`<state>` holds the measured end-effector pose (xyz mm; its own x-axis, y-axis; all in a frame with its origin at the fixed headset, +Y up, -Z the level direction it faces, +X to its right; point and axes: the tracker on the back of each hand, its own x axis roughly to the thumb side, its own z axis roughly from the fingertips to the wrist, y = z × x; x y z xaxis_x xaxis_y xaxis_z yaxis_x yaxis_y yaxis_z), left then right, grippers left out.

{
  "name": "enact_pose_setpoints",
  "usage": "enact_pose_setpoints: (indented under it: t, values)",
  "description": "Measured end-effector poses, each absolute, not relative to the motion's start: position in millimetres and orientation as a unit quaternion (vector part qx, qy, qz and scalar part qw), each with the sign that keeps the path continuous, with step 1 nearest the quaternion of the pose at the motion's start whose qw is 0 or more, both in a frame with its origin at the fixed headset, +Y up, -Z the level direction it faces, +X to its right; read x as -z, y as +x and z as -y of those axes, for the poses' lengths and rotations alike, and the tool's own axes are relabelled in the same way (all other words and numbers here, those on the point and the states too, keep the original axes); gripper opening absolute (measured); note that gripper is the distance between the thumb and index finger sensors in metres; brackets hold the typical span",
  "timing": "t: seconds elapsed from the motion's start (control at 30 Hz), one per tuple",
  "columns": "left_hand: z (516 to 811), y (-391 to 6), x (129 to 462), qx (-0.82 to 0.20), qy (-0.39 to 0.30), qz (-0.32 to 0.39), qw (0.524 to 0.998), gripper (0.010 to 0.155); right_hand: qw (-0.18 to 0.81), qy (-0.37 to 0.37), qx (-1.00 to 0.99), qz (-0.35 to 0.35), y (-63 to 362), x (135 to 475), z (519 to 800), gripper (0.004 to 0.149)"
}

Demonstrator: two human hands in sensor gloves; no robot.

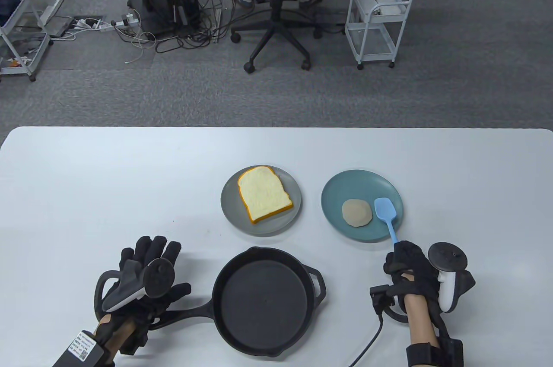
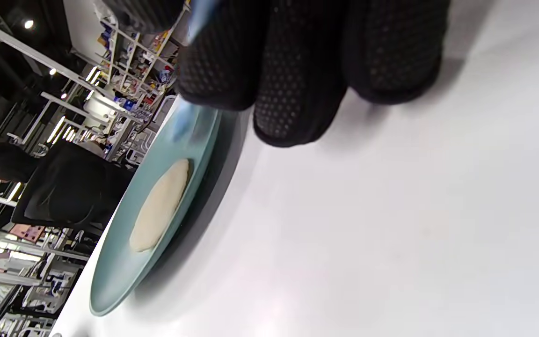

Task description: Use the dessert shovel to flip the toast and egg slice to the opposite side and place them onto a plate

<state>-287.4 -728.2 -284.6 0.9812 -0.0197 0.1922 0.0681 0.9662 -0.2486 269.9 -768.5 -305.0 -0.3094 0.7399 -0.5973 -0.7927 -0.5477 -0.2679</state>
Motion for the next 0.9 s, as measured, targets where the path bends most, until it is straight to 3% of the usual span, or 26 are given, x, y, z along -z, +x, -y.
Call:
enact_pose_setpoints:
  t: [0.23,0.4,0.9]
  values:
    - [730,-286,285,0.024,-0.131,0.1,0.986,0.098,0.427,-0.318,-0.844,-0.06,265,310,766,0.065]
    - [730,-284,285,0.029,-0.135,0.103,0.985,0.099,0.355,-0.315,-0.88,-0.028,264,305,753,0.074]
    - [732,-280,284,0.032,-0.129,0.117,0.984,0.099,0.385,-0.312,-0.869,-0.005,278,282,739,0.082]
